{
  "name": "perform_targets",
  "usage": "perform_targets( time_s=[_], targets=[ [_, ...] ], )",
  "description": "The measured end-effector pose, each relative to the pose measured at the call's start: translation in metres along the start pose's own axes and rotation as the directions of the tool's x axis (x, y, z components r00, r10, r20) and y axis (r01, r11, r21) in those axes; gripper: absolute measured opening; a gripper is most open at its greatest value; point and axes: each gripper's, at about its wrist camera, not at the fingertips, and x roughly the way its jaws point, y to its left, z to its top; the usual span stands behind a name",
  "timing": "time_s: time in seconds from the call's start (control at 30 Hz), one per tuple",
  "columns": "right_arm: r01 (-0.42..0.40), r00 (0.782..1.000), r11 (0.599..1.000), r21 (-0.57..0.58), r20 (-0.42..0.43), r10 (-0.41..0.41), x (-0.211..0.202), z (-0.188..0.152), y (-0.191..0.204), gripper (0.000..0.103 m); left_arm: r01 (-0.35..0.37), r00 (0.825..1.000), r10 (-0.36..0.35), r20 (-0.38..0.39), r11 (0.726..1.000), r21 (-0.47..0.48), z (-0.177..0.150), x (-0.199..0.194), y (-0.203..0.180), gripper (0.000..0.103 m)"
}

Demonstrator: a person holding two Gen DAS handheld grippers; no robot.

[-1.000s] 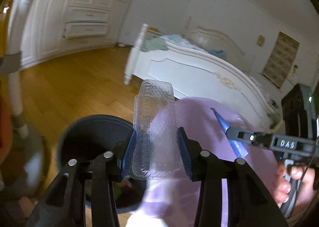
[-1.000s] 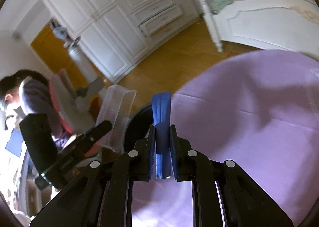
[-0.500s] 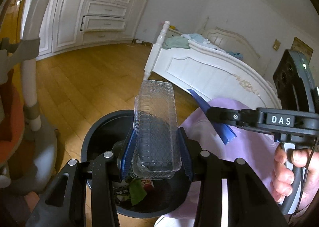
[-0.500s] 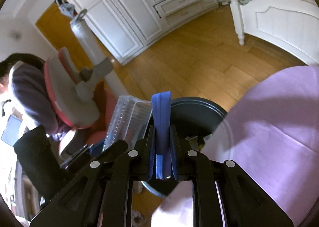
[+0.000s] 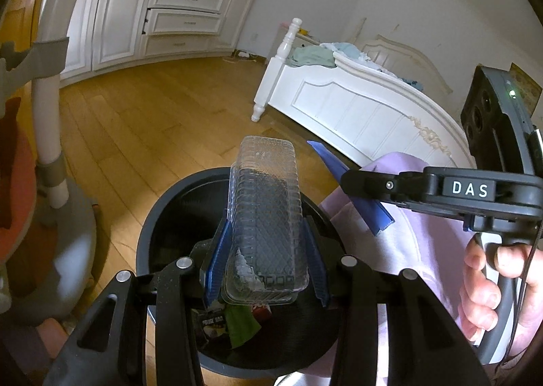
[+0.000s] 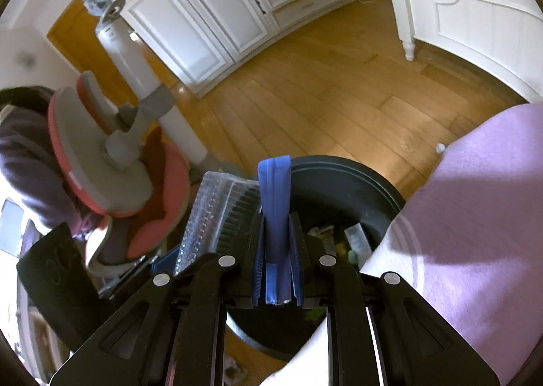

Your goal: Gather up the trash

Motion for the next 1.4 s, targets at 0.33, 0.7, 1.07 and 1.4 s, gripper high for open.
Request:
perform_targets(
  time_s=[0.33, 0.7, 1.07, 1.4],
  targets=[
    [0.014, 0.999, 0.999, 0.03, 0.042, -0.015, -0.006, 0.004, -0.008, 0.071, -0.053, 0.999, 0.053, -0.004, 0.999, 0.006, 0.003, -0.001, -0.006, 0.081],
    [0.03, 0.974, 0.996, 0.088, 0.222, -0.049, -0.109, -0.039, -0.047, 0.078, 0.068, 0.997, -0.073, 0.027, 0.982, 0.176, 0.005, -0.027, -0.095, 0.096],
    [0.463, 0.713, 0.858, 0.222, 0.482, -0.509, -0.26, -0.153, -0.109, 0.098, 0.143, 0.986, -0.167, 0.021, 0.896, 0.42, -0.033, -0.026, -0.252, 0.098],
    [0.556, 0.472, 0.717, 0.42, 0.55, -0.689, -0.304, -0.226, -0.163, 0.098, 0.069, 0.99, -0.124, 0.072, 0.853, 0.518, -0.07, -0.001, -0.317, 0.098]
  ],
)
